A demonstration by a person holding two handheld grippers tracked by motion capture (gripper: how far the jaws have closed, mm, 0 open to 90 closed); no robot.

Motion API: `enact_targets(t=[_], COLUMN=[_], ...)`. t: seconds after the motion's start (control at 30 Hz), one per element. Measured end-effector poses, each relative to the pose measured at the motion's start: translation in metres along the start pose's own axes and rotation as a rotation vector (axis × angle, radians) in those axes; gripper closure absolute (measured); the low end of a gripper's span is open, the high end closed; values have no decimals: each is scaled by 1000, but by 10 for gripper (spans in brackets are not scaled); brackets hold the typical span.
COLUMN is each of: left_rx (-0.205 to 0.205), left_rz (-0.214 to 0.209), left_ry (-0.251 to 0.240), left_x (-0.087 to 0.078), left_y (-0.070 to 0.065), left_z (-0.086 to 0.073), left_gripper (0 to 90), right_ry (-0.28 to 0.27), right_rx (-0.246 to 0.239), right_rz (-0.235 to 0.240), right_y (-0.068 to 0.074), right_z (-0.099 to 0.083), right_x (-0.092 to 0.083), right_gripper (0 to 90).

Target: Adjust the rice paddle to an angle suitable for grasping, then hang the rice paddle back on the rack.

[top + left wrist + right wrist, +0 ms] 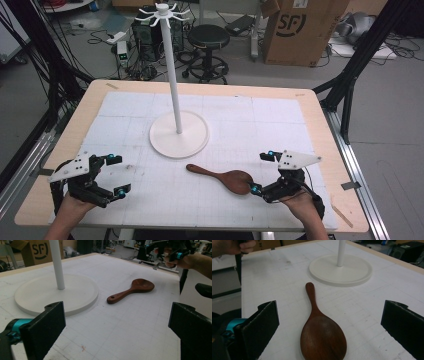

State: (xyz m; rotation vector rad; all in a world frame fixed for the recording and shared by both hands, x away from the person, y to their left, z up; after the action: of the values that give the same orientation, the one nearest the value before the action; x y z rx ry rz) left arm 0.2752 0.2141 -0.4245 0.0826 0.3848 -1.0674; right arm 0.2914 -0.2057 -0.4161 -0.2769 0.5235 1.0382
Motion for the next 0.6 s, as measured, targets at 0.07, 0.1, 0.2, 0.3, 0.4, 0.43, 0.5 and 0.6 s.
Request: enact_targets(t=[0.07,0.1,0.2,0.3,0.4,0.43,0.5,0.6], left_rx=[2,2,5,4,4,2,2,0], left_rz=[5,3,2,2,4,4,3,4], left_ry=[-1,-2,0,3,4,2,1,-3], left_x=[0,0,0,0,-1,-1,-1,-1], left_y=[1,1,1,0,0,0,-1,0], left_z=[0,0,0,-1,-1,0,0,0], left_gripper=[17,17,17,17,17,17,17,17], right_ry=[1,2,4,10,17,17,28,35], right_rx=[-1,-6,-13,-20,-30,-30,-36,-37], right_rz=[1,5,10,9,14,14,18,19], right_y=[0,1,1,2,3,3,3,3], right_z=[0,1,1,1,2,2,1,1], right_x=[1,1,2,3,4,4,6,7], right_gripper=[2,2,2,2,2,2,2,2])
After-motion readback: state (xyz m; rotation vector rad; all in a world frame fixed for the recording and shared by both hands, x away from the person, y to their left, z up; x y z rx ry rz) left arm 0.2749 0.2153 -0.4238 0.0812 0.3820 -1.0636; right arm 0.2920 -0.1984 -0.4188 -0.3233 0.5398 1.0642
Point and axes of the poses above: each handheld gripper's, and its own axes: x roughly forward along the jaws, z roughly out of its top, y roughly to its left, the point moved 7 cm from there along x, roughly forward along the jaws, and after that the axes turned 7 degrees about y, right-handed, at the moved point
